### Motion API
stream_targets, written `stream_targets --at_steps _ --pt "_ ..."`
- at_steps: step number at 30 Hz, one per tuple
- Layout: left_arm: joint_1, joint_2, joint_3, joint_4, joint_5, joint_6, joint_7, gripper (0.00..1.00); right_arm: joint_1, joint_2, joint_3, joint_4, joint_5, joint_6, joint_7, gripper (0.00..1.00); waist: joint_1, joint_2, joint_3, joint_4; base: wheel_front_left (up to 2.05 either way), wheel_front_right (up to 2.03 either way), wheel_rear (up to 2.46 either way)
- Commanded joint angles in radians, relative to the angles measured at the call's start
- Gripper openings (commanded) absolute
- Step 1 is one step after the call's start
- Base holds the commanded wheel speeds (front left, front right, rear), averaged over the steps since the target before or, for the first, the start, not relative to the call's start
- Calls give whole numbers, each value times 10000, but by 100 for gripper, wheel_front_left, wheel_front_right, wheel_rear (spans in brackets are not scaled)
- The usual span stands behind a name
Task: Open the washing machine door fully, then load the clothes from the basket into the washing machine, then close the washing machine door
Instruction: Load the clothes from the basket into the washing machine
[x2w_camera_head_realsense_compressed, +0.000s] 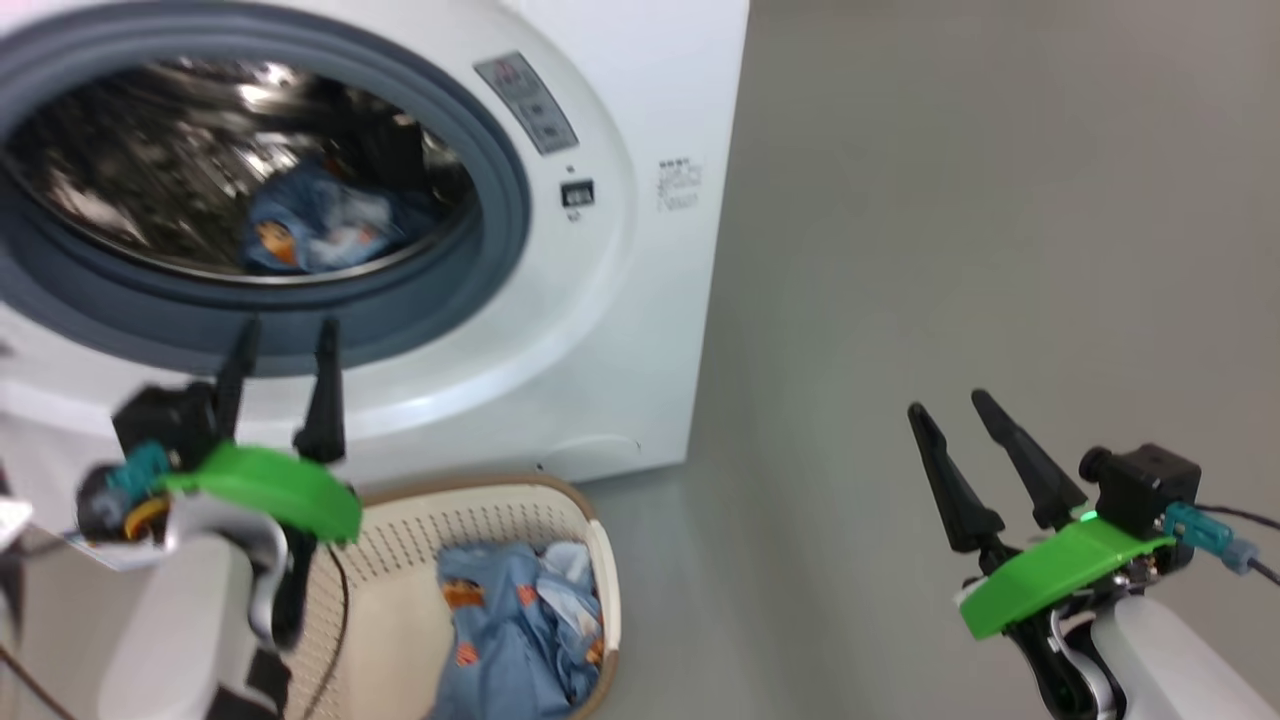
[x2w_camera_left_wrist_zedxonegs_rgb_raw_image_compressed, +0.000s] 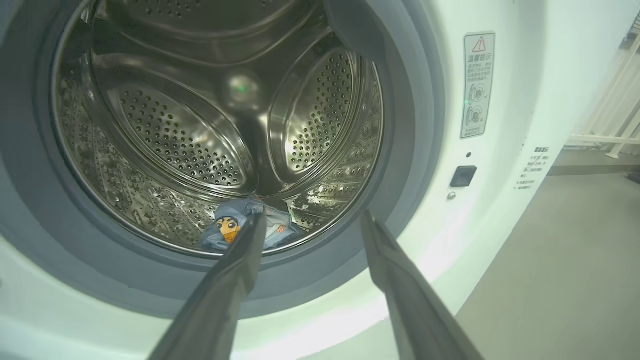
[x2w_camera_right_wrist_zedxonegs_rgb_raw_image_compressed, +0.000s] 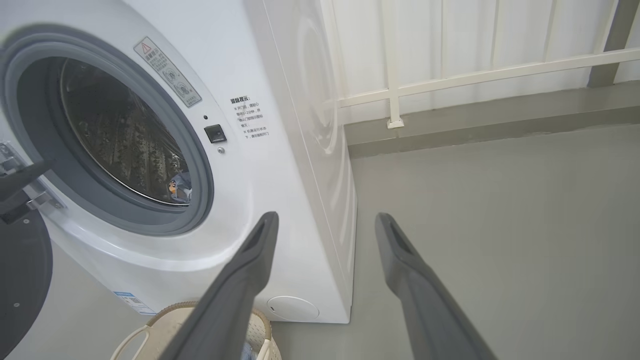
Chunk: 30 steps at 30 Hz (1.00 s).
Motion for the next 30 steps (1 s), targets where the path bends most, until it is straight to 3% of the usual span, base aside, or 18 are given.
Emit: stream_targets --at_steps 1,9,30 --pt "195 289 291 -421 98 6 -62 100 167 -167 160 -157 54 44 -82 100 2 0 -749 469 0 0 0" --pt "1988 239 610 -1663 143 24 -62 100 575 -250 44 -137 137 44 -82 100 2 0 -1351 851 0 0 0" --pt "4781 -187 1222 -3998 180 97 -62 100 1261 -463 -307 -278 152 44 -82 100 2 0 -1957 1575 0 0 0"
